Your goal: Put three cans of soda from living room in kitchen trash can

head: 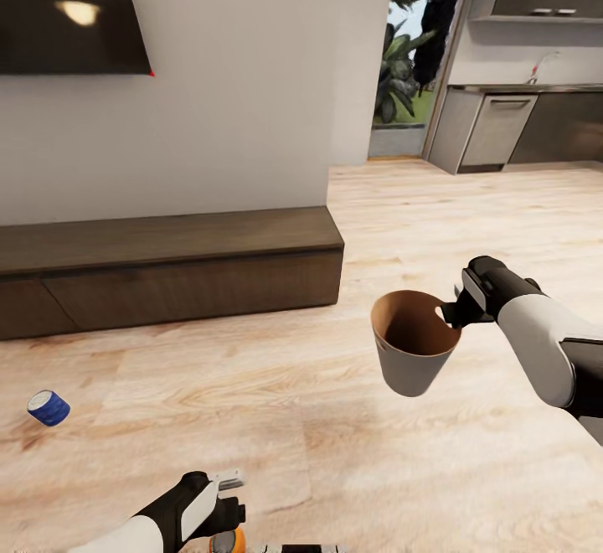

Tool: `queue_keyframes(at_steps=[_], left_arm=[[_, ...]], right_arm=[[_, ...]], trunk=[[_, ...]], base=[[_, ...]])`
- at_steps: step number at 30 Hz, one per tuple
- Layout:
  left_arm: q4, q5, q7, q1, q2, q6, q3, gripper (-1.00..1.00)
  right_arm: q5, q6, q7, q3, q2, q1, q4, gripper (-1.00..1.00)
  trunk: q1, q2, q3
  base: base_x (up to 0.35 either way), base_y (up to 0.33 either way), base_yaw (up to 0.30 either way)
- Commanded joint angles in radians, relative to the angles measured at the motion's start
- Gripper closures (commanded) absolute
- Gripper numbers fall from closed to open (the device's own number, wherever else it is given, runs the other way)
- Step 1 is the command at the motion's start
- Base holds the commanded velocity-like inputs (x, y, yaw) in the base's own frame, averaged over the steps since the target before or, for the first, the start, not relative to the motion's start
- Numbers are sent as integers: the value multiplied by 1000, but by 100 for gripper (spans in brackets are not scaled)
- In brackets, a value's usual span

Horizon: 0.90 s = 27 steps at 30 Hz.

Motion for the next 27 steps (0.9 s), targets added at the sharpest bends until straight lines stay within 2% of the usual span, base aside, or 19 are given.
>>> queue_keyframes(at_steps=[1, 8, 17, 22, 27], left_arm=[[0, 0, 0, 0, 0, 0, 0, -100], [-1, -1, 0, 0, -1, -10, -1, -100], [-1, -1, 0, 0, -2, -23, -1, -100], [-1, -2, 0, 0, -3, -39, -1, -100], [-1, -4, -1, 0, -3, -68, -1, -100]], right_arm=[[-9, 0, 3, -4, 1, -1, 0, 100], [-8, 0, 3, -4, 6, -1, 0, 100], [-8, 0, 3, -3, 7, -1, 1, 100], [-8, 0, 3, -3, 7, -1, 1, 100], [-8, 0, 3, -3, 7, -1, 1, 100]], trunk=[[0, 0, -4], [1, -1, -8], [5, -3, -42], [5, -3, -42], [7, -4, -62]], base=[[0, 0, 0], [0, 0, 0], [0, 0, 0], [0, 0, 0], [0, 0, 0]])
